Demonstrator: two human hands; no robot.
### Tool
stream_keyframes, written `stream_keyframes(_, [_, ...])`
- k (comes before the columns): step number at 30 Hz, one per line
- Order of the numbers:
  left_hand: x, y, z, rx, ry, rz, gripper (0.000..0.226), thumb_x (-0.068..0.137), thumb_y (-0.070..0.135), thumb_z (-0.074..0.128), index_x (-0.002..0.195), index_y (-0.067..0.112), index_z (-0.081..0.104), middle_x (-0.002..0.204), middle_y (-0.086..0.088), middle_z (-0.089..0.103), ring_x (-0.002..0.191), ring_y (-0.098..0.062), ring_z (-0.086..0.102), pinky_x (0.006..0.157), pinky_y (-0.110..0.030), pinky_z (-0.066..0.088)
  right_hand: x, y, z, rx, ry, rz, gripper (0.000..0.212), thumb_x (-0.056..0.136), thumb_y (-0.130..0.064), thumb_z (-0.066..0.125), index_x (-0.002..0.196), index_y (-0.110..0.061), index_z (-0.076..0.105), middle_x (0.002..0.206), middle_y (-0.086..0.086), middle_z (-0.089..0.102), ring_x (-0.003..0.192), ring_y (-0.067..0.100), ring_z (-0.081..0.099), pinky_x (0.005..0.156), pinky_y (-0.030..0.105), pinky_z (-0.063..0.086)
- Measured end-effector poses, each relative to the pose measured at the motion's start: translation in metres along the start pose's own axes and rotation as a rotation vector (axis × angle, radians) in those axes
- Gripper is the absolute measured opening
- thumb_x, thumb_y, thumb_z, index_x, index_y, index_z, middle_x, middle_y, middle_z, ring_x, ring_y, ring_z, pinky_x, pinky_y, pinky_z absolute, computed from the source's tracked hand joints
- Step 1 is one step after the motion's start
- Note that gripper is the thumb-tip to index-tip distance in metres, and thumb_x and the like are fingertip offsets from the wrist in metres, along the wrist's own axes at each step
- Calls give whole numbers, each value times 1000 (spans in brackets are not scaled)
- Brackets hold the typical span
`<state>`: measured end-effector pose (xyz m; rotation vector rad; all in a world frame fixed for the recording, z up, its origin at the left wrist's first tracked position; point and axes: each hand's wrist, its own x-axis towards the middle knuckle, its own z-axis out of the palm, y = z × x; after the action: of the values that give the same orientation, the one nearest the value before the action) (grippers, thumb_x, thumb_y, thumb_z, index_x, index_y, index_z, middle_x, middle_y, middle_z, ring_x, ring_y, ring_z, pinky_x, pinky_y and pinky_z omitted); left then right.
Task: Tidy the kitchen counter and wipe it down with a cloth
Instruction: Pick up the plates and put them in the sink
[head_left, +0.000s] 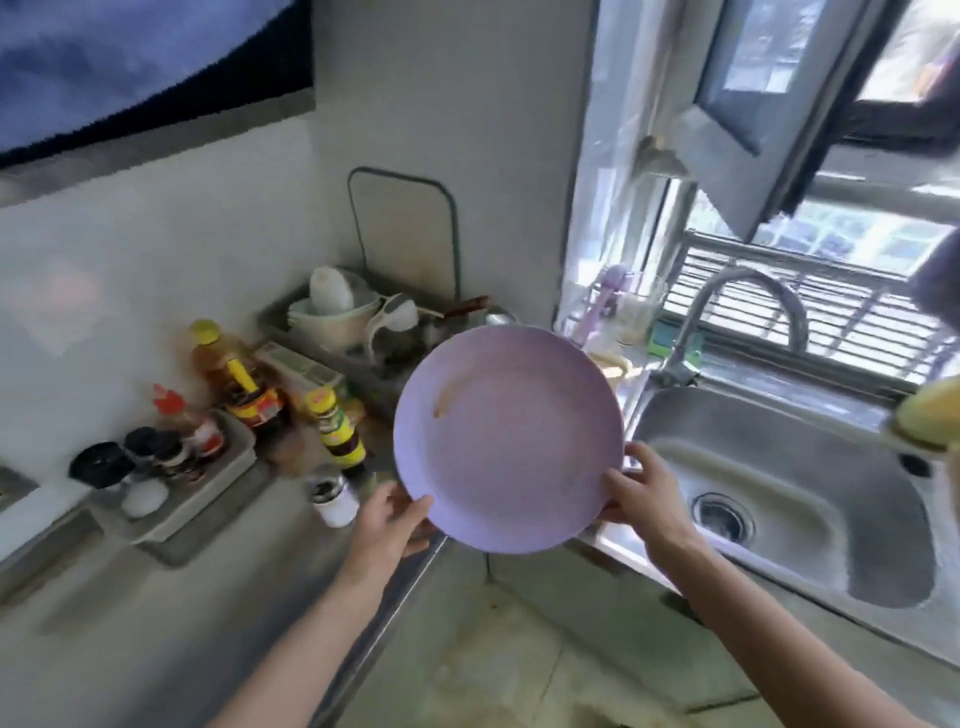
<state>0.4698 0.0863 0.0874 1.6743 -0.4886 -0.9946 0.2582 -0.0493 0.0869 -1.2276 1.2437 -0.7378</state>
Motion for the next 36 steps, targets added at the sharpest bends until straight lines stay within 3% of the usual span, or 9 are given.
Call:
stream_keyframes(5, [36, 23, 136, 145, -124, 27, 20, 86, -1, 55, 75, 15, 51, 76, -8, 62, 55, -23, 55, 52, -30, 47, 25, 8, -120, 38, 218, 54, 16, 84, 7, 46, 94, -3, 53, 72, 19, 61, 49, 25, 59, 45, 29, 55])
stream_keyframes(8, [46, 25, 220, 239, -204, 14, 18, 85, -3, 55, 77, 14, 51, 80, -12, 63, 61, -28, 60, 47, -29, 51, 38, 23, -189, 70, 316, 121, 20, 82, 9, 45, 85, -9, 55, 68, 16, 59, 44, 21, 56, 45, 32, 56])
stream_keyframes(11, [58, 5, 297, 294, -271, -74, 25, 79, -10, 55, 74, 14, 51, 79, -10, 59, 67, -32, 63, 56, -38, 57, 53, 46, -255, 84, 359, 233, 23, 82, 12, 42, 91, -5, 55, 72, 14, 58, 41, 18, 56, 37, 22, 49])
stream_keyframes(15, [78, -42, 376, 342, -313, -236, 21, 75, -17, 50, 78, 4, 51, 78, -17, 57, 35, -20, 57, 35, -30, 51, 84, 96, -320, 50, 348, 384, 24, 83, 14, 38, 97, 2, 54, 72, 15, 59, 42, 21, 56, 34, 19, 46])
stream_keyframes(18, [98, -79, 418, 402, -251, -295, 33, 70, -14, 51, 96, 6, 48, 80, -18, 59, 46, -27, 60, 50, -45, 56, 115, 142, -342, 36, 355, 497, 22, 84, 12, 39, 90, 0, 56, 75, 16, 60, 48, 21, 58, 37, 21, 48])
stream_keyframes(22, [120, -114, 449, 517, -187, -357, 43, 69, -1, 58, 109, 8, 44, 87, -22, 62, 61, -29, 61, 67, -47, 56, 153, 196, -350, 49, 405, 614, 17, 77, 8, 49, 74, -1, 63, 69, 16, 63, 59, 27, 60, 56, 42, 58])
stream_keyframes(26, [124, -126, 455, 539, -291, -451, 47, 83, 2, 59, 126, 2, 37, 93, -13, 51, 79, -26, 52, 61, -30, 46, 176, 224, -343, 68, 433, 674, 15, 78, 3, 54, 71, -5, 64, 71, 10, 64, 64, 29, 64, 46, 40, 57])
stream_keyframes(30, [131, -132, 450, 540, -295, -462, 41, 84, 2, 58, 122, 0, 44, 109, -15, 48, 91, -26, 53, 50, -17, 48, 194, 254, -337, 69, 437, 696, 22, 77, -4, 53, 62, -15, 64, 74, 15, 68, 75, 34, 67, 65, 55, 57])
stream_keyframes(36, [135, -132, 439, 470, -301, -459, 54, 65, 15, 63, 115, 3, 48, 106, -16, 52, 92, -27, 54, 62, -25, 44, 200, 271, -334, 158, 403, 736, 14, 78, -10, 57, 77, -19, 68, 87, 6, 69, 86, 30, 66, 74, 45, 58])
